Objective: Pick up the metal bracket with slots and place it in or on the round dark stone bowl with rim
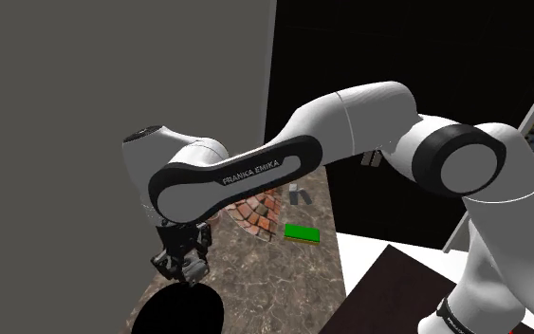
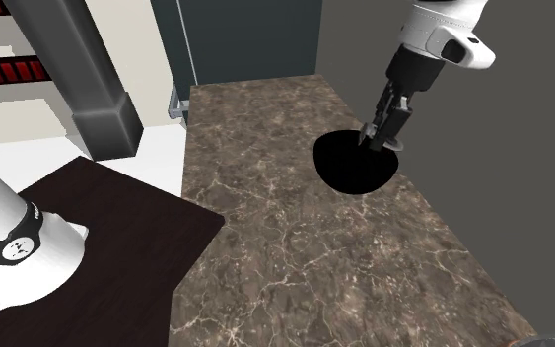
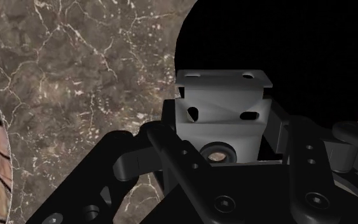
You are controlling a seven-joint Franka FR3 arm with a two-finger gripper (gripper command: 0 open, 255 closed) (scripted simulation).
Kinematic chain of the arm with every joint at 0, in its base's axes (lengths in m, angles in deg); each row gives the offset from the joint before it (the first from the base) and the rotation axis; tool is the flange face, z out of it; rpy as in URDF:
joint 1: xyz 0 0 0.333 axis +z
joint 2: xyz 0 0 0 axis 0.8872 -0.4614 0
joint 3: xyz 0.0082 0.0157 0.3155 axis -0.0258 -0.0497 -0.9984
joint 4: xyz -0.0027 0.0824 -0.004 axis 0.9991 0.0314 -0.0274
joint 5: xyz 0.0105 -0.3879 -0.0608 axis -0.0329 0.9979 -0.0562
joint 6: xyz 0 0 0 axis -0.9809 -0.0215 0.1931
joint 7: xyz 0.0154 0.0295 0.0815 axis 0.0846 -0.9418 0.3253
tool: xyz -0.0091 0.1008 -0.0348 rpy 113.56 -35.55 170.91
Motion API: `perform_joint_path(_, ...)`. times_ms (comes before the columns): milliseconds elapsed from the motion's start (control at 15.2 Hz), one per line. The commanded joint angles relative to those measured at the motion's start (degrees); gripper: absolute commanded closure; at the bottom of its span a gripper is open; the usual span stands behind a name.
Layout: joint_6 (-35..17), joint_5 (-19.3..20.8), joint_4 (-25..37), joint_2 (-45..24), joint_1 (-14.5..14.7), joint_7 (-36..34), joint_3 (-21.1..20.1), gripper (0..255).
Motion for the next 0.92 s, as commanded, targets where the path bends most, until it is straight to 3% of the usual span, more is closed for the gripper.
perform_joint_path(0, 0.3, -0.1, 0.5, -0.3, 1.9, -2.3, -0.6, 255)
perform_joint_path(198, 1.2, -0.1, 2.7, -1.6, 4.7, -5.5, -1.3, 255)
perform_joint_path(858, -4.0, 0.4, 0.2, -4.2, 4.9, -5.8, -1.0, 255)
